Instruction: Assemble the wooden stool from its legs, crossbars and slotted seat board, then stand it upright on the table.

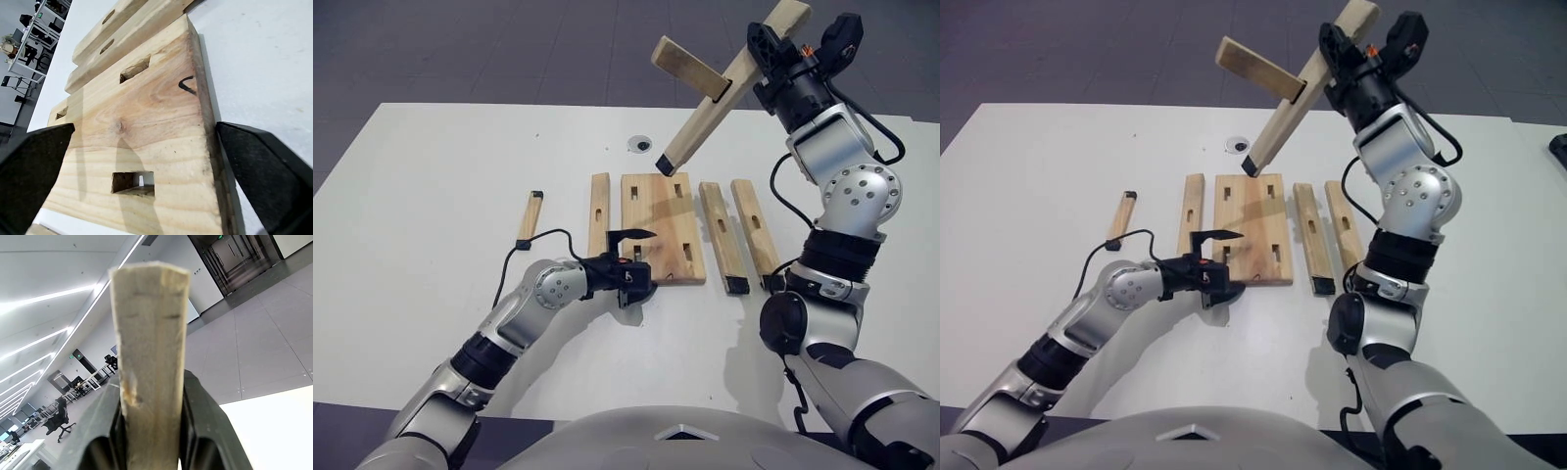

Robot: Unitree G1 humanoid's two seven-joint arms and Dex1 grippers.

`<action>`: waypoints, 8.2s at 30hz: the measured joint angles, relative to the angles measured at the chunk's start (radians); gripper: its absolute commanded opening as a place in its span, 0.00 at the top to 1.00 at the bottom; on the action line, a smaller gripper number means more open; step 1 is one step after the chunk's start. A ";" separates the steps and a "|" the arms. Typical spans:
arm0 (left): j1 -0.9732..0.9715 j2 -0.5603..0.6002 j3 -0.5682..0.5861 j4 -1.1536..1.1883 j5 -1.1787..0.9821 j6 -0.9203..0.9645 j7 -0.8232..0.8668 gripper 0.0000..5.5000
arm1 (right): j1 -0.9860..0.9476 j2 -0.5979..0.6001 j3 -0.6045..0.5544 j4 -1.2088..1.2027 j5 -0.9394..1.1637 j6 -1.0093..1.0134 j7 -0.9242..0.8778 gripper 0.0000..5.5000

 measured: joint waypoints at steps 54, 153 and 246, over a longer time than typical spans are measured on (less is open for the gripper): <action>-0.327 -0.487 0.804 0.076 -0.677 0.322 0.765 0.02 | 0.530 0.154 0.068 -0.415 -0.086 -0.228 -0.192 0.82; -0.408 -0.534 0.777 -0.061 -0.716 0.362 0.882 0.02 | 0.489 -0.170 0.277 -0.421 -0.231 -0.159 0.129 0.23; -0.669 -0.112 0.781 -0.084 -1.776 1.070 0.103 0.02 | 0.057 -0.499 0.018 -0.319 0.449 0.391 0.837 0.81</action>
